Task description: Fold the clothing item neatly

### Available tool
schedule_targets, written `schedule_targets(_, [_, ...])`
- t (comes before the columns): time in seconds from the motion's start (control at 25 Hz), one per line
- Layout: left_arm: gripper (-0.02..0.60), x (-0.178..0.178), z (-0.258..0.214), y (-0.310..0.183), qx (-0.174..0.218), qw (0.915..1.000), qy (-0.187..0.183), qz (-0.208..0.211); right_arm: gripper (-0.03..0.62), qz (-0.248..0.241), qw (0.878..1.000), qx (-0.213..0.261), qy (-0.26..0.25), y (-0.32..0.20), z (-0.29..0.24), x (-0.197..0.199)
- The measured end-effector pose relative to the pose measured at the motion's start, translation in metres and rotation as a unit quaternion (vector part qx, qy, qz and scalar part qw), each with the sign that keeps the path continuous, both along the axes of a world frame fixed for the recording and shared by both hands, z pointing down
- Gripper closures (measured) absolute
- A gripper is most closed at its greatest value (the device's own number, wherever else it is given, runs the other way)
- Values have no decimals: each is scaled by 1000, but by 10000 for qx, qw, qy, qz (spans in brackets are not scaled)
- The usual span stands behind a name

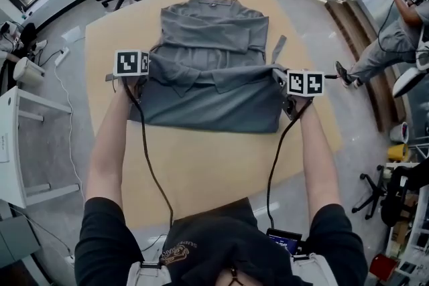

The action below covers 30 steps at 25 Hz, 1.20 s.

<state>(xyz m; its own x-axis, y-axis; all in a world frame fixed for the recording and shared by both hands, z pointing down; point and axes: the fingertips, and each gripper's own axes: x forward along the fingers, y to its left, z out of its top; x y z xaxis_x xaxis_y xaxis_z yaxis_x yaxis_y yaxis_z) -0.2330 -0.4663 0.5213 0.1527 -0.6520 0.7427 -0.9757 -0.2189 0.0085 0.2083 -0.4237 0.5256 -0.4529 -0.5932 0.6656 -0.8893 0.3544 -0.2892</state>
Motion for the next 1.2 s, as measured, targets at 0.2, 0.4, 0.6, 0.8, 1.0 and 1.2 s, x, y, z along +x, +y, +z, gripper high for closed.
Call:
schedule_targets(0.2, [545,3,7,-31,-6,9996,165,-241,576,-12,9999,-115,-51,-33,17,7])
schedule_targets(0.4, [545,1,43,-47,-301,9991,-122,-288,574,-27,9990,-445,-13,-53,51,11])
schedule_targets(0.6, [545,0,79,-53,-543,9972,-490,-153,575,-84,9967,-757,295,-58,83,15])
schedule_targets(0.8, [543,1,100,-49,-666,9967,-453,-113,574,88,9959,-820,359,-62,96,14])
schedule_targets(1.0, [479,-2,86,-50,-394,9981,-448,-128,494,273,9966,-695,350,-61,87,14])
schedule_targets(1.2, [399,-12,56,-46,-36,9991,-375,-187,408,434,9975,-333,454,-55,51,29])
